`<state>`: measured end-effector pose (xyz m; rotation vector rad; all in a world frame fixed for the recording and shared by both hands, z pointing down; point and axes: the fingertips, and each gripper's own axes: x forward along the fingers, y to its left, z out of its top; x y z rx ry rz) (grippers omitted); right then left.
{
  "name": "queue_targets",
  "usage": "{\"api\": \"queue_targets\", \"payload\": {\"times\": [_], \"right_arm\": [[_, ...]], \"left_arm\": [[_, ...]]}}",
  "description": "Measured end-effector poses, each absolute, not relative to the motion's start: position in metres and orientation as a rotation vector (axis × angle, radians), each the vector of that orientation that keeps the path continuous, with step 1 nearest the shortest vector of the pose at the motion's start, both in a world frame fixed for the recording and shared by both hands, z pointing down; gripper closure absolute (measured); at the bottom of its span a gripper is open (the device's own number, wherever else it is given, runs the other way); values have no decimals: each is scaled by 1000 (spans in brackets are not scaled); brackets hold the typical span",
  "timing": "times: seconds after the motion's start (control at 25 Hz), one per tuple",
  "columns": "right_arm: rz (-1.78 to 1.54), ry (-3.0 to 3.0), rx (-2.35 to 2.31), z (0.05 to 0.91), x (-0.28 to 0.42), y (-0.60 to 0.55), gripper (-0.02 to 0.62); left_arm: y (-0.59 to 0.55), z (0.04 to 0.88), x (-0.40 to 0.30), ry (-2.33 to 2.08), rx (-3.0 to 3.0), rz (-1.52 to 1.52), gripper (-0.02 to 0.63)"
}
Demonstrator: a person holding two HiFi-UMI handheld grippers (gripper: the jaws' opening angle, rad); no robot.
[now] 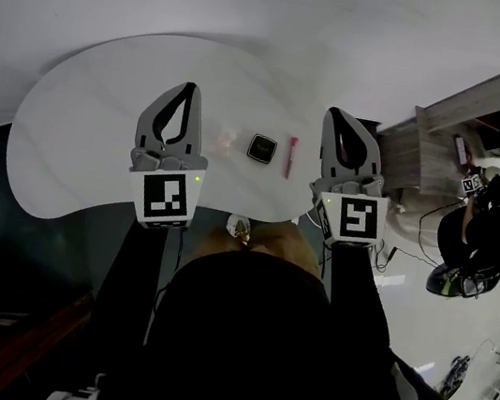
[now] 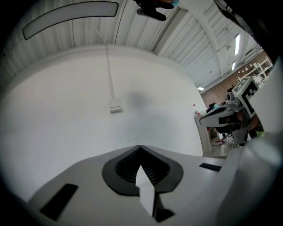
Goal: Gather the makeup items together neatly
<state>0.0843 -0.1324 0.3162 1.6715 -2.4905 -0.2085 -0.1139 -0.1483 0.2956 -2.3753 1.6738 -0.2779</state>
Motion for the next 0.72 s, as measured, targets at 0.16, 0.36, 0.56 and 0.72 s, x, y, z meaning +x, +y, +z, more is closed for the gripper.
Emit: {"api": "queue_targets", "payload": {"times": [0.16, 0.36, 0.56, 0.72], "right_arm": [[-203, -2463, 1681, 319, 84, -133, 569], [-190, -2457, 1680, 317, 83, -135, 569], [-192, -2447, 1666, 319, 84, -134, 569], [-193, -2449, 1671, 319, 85, -133, 569]], "left_arm": [[-148, 296, -113, 1672, -2380, -280, 591], [-148, 300, -116, 1682, -2379, -285, 591], [-146, 298, -115, 1686, -2391, -278, 591], [-145, 298, -113, 1680, -2395, -277, 591]]}}
